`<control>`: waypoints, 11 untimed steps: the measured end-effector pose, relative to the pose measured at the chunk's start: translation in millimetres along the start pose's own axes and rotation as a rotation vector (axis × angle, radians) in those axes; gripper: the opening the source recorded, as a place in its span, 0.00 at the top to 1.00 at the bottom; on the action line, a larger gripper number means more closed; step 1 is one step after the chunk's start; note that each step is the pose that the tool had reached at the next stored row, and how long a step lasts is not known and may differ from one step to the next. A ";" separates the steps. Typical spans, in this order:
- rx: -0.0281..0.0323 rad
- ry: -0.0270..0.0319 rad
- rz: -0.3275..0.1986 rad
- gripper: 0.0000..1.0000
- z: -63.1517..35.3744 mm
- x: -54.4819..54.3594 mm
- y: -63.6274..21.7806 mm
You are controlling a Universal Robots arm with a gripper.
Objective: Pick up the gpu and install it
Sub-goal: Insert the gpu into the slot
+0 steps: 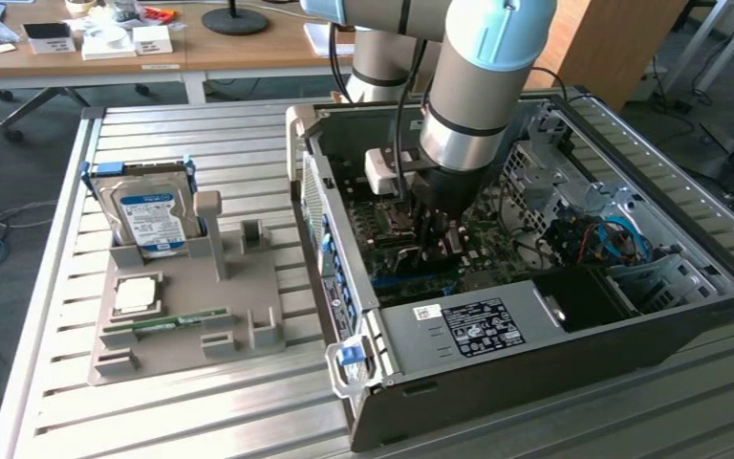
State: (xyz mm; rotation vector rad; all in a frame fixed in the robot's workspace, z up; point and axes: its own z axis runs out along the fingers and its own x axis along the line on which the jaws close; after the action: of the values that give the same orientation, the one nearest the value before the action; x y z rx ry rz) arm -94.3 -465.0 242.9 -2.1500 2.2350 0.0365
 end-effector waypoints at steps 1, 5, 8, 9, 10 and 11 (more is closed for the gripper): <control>-0.0001 0.0000 0.000 0.73 0.0 0.0 0.0; -0.0001 0.0000 0.000 0.73 0.0 0.0 0.1; -0.0007 -0.0012 0.000 0.73 0.3 -0.1 0.3; -0.0001 -0.0008 0.000 0.73 0.3 0.0 0.3; 0.0002 -0.0006 0.000 0.67 0.3 0.0 0.2; 0.0000 -0.0003 0.000 0.67 0.1 0.0 0.2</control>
State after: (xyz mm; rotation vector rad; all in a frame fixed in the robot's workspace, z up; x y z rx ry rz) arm -94.5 -465.0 242.8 -2.1495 2.2351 0.0367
